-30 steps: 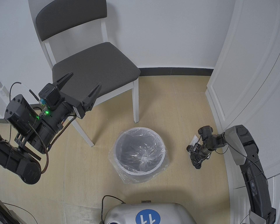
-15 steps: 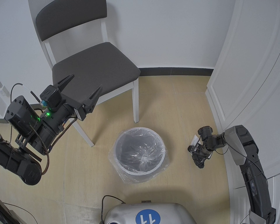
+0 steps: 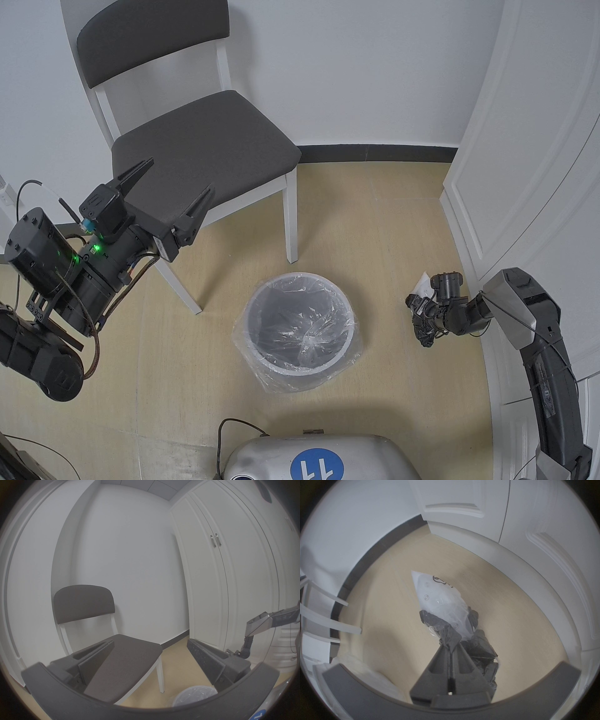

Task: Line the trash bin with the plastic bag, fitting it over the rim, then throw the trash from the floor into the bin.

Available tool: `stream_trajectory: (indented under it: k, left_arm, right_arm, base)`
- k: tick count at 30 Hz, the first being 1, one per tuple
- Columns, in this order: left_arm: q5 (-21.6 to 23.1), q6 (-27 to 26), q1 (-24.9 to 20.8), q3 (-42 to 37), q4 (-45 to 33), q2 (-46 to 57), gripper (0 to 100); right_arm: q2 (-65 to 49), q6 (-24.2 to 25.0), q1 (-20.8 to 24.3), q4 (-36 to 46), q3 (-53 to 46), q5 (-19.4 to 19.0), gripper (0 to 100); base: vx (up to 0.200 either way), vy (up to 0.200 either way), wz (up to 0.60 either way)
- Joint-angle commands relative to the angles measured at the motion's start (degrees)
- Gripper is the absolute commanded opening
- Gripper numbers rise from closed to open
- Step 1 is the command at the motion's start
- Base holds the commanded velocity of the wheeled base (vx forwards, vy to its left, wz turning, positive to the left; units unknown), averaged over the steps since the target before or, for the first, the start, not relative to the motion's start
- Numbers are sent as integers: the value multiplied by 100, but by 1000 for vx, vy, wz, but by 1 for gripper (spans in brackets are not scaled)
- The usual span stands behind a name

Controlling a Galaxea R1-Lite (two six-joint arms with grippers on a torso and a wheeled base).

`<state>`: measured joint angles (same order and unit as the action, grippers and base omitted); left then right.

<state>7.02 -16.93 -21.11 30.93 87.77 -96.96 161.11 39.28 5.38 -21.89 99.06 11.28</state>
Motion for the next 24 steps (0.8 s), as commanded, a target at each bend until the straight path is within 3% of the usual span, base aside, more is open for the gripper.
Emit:
stream_trajectory:
  k: [1,8,16,24]
  left_arm:
    - [1,-91,-7,-43,3,55,100]
    - [1,-100,-24,-43,3,28,100]
    - [10,-108,-24,-52,3,72,100]
    - [10,-117,-16,-25,3,116,100]
  right_arm:
    - [-713,-69,-1,-1291,-1556,-425,0]
    - [-1846,-896,-81,-2135,-2901,-477,0]
    - [-3376,-2003,-81,-2179,-3947,-477,0]
    - [-5362,-4569,201,-1994,-5116,-477,0]
  base:
    - [0,0,0]
    - [0,0,0]
    - [0,0,0]
    - [0,0,0]
